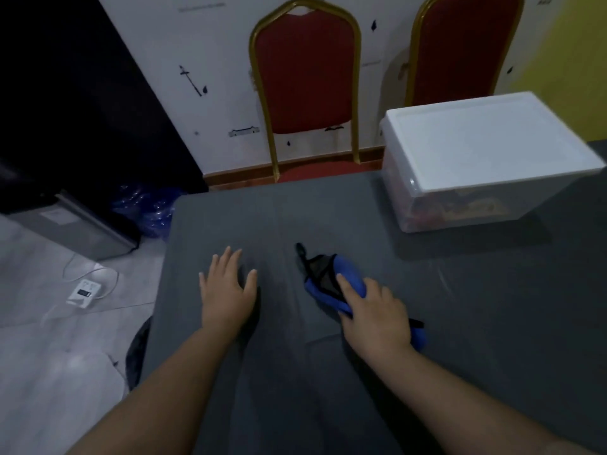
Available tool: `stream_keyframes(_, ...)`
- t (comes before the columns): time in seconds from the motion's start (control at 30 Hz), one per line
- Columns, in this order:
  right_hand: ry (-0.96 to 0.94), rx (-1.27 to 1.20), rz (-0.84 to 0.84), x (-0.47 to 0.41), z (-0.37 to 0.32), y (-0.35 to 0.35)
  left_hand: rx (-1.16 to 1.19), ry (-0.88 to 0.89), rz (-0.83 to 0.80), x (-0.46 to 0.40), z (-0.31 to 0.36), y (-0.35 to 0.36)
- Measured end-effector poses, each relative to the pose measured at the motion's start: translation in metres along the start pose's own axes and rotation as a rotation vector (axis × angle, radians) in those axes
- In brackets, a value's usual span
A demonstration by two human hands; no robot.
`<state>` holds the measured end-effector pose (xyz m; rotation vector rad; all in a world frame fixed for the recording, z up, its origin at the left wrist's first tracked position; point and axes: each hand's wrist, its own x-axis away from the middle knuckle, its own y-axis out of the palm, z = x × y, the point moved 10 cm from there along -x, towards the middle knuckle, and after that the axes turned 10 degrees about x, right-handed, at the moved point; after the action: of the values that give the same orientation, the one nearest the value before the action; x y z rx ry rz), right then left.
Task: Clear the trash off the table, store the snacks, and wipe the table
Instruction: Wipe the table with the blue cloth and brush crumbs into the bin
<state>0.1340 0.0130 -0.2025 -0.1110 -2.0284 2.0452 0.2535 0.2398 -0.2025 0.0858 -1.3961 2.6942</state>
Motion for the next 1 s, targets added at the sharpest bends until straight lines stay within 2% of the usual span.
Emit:
stream_keyframes(0.07, -0.113, 0.011, 0.016, 0.009, -0.055, -0.001, -0.074, 0.016, -0.022, -0.002, -0.019, -0.011)
stream_keyframes(0.13, -0.170, 0.024, 0.029, 0.019, -0.076, 0.002, -0.118, 0.018, -0.042, -0.006, -0.033, -0.014)
stream_keyframes(0.2, -0.145, 0.048, 0.028, 0.021, -0.062, 0.001, -0.142, 0.008, -0.061, -0.009, -0.046, -0.014)
stream_keyframes(0.27, -0.003, 0.067, 0.012, 0.015, -0.019, 0.001, -0.148, 0.007, -0.073, -0.014, -0.057, -0.014)
stream_keyframes(0.4, 0.395, 0.036, -0.037, -0.013, 0.070, -0.011, -0.160, 0.019, -0.079, -0.025, -0.067, -0.013)
stream_keyframes(0.5, 0.471, 0.005, -0.044, -0.059, 0.067, -0.016, -0.186, 0.042, -0.086, -0.035, -0.065, -0.010)
stream_keyframes(0.63, 0.402, 0.007, -0.024, -0.126, -0.001, -0.022, -0.220, 0.070, -0.107, -0.056, -0.057, -0.006)
stream_keyframes(0.8, 0.077, -0.023, -0.041, -0.137, -0.118, -0.020, -0.221, 0.074, -0.115, -0.101, -0.049, -0.006)
stream_keyframes(0.87, 0.093, -0.078, -0.058, -0.128, -0.108, -0.015, -0.223, 0.078, -0.109, -0.112, -0.048, -0.004)
stream_keyframes(1.0, 0.337, 0.008, -0.032, -0.124, -0.015, -0.019, -0.236, 0.106, -0.052, -0.116, -0.048, -0.002)
